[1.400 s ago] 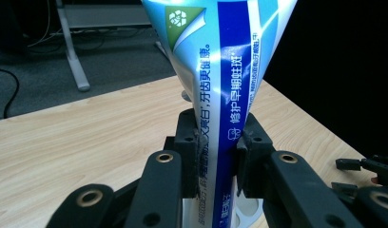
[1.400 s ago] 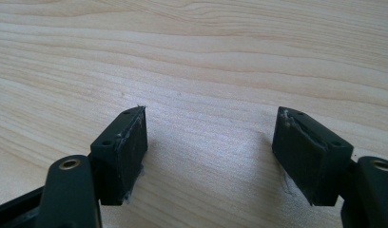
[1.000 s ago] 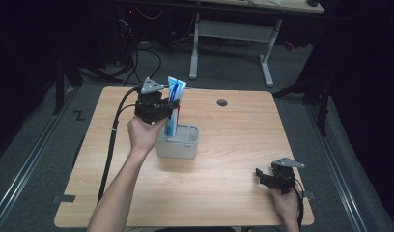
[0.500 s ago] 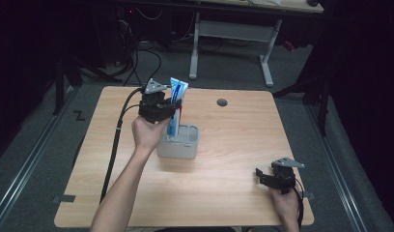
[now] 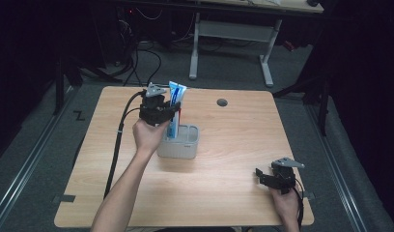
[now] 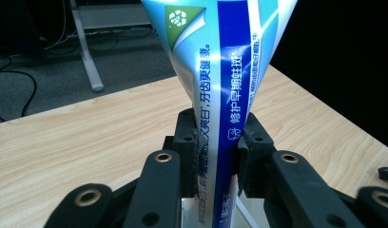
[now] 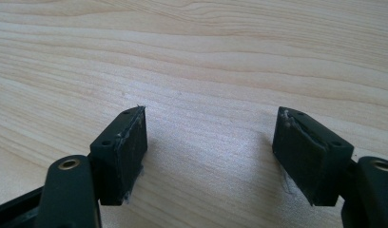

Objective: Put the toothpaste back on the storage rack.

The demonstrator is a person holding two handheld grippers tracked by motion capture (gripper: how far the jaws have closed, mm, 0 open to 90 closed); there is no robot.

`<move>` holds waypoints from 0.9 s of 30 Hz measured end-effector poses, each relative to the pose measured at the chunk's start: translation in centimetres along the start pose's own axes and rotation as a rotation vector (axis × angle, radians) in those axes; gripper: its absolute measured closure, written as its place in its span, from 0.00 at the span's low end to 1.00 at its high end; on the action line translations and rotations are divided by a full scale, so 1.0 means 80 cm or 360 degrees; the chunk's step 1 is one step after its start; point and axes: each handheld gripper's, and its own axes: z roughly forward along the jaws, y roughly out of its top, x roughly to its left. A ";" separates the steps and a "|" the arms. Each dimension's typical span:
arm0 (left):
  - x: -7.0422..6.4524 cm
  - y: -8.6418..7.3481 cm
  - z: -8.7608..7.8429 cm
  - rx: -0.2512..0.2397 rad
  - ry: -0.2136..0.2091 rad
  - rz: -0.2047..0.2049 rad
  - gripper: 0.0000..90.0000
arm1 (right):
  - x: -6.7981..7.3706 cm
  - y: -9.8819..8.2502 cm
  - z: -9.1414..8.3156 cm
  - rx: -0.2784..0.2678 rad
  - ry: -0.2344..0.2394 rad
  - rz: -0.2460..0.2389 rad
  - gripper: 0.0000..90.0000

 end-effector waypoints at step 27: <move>0.001 -0.030 0.015 0.0060 0.0010 -0.0023 0.81 | 0.000 0.000 0.000 0.0000 0.0004 -0.0003 0.30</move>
